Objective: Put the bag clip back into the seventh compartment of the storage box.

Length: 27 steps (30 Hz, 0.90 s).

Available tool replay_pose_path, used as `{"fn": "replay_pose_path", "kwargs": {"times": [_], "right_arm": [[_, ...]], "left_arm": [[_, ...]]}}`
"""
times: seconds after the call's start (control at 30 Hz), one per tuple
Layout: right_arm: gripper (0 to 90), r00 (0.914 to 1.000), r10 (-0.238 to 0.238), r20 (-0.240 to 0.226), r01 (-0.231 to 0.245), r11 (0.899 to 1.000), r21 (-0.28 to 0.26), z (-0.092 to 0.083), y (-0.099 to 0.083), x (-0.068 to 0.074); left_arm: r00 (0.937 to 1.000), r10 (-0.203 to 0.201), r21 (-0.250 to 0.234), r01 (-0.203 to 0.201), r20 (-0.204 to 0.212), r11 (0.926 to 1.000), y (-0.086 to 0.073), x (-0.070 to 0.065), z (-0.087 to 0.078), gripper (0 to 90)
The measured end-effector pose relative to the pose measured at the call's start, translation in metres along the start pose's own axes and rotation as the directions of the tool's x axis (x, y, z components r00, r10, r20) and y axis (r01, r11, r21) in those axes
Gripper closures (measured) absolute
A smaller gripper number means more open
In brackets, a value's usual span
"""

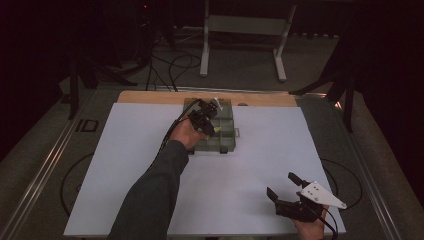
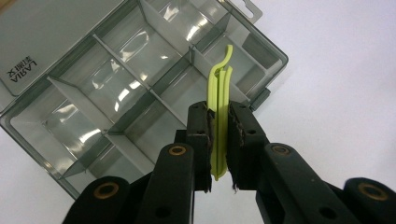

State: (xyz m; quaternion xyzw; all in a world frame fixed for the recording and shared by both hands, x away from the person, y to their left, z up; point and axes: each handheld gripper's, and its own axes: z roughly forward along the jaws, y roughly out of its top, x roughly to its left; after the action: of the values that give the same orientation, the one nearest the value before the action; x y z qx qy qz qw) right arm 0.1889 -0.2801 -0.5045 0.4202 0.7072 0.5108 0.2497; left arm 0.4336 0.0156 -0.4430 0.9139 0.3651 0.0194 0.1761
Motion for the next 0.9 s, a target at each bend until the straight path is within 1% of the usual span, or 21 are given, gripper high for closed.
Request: {"fn": "replay_pose_path", "kwargs": {"times": [0.3, 0.33, 0.47, 0.53, 0.7, 0.83, 0.9], "right_arm": [[8.0, 1.0, -0.004, -0.004, 0.004, 1.0, -0.001, 0.001, 0.0, 0.0], [8.0, 1.0, 0.002, -0.002, -0.002, 1.0, -0.002, 0.0, 0.0, 0.0], [8.0, 1.0, 0.002, -0.001, -0.002, 1.0, -0.003, 0.0, 0.0, 0.0], [8.0, 1.0, 0.001, -0.002, -0.001, 1.0, -0.004, 0.0, 0.0, 0.0], [8.0, 1.0, 0.003, -0.002, -0.003, 1.0, -0.005, 0.0, 0.0, -0.001], [8.0, 1.0, 0.006, -0.002, -0.006, 1.0, -0.003, 0.0, 0.0, -0.001], [8.0, 1.0, 0.006, -0.002, -0.006, 1.0, -0.003, 0.0, 0.0, -0.001]], "left_arm": [[0.9999, -0.013, 0.01, 0.013, -0.003, 0.9999, 0.003, -0.001, 0.006, 81.1], [0.9998, -0.02, 0.011, 0.02, -0.001, 0.9997, 0.004, -0.001, 0.008, 81.0], [0.9995, -0.032, 0.011, 0.032, -0.004, 0.9994, 0.007, -0.001, 0.01, 81.1], [0.9994, -0.032, 0.013, 0.033, -0.007, 0.9994, 0.008, -0.001, 0.011, 81.0], [0.9986, -0.051, 0.004, 0.051, -0.016, 0.9987, 0.01, -0.001, 0.014, 81.0], [0.9968, -0.077, 0.007, 0.077, -0.021, 0.997, 0.011, -0.001, 0.017, 81.0], [0.9964, -0.081, 0.007, 0.081, -0.024, 0.9967, 0.011, -0.001, 0.017, 81.0]]}}
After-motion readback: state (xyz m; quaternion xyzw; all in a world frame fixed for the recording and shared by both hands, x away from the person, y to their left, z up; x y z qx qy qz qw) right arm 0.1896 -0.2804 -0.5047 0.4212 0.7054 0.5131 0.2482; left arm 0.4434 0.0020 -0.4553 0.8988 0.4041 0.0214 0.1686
